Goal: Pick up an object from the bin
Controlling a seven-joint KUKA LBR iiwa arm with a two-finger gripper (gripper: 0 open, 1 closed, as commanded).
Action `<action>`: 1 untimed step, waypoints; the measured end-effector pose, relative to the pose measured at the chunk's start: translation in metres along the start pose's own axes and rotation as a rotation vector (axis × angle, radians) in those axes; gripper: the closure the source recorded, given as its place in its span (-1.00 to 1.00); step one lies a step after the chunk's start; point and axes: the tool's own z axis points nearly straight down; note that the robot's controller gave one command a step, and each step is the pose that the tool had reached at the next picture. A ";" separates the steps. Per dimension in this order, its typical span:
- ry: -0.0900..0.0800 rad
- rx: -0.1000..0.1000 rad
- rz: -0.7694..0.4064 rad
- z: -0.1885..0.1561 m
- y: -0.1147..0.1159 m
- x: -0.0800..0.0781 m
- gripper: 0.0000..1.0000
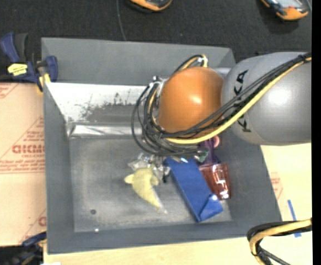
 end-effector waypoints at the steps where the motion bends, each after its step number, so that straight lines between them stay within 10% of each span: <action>1: -0.009 0.002 -0.006 -0.031 0.004 -0.043 1.00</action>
Offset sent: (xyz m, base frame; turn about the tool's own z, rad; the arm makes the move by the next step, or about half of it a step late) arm 0.0076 0.0082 0.1426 -0.0159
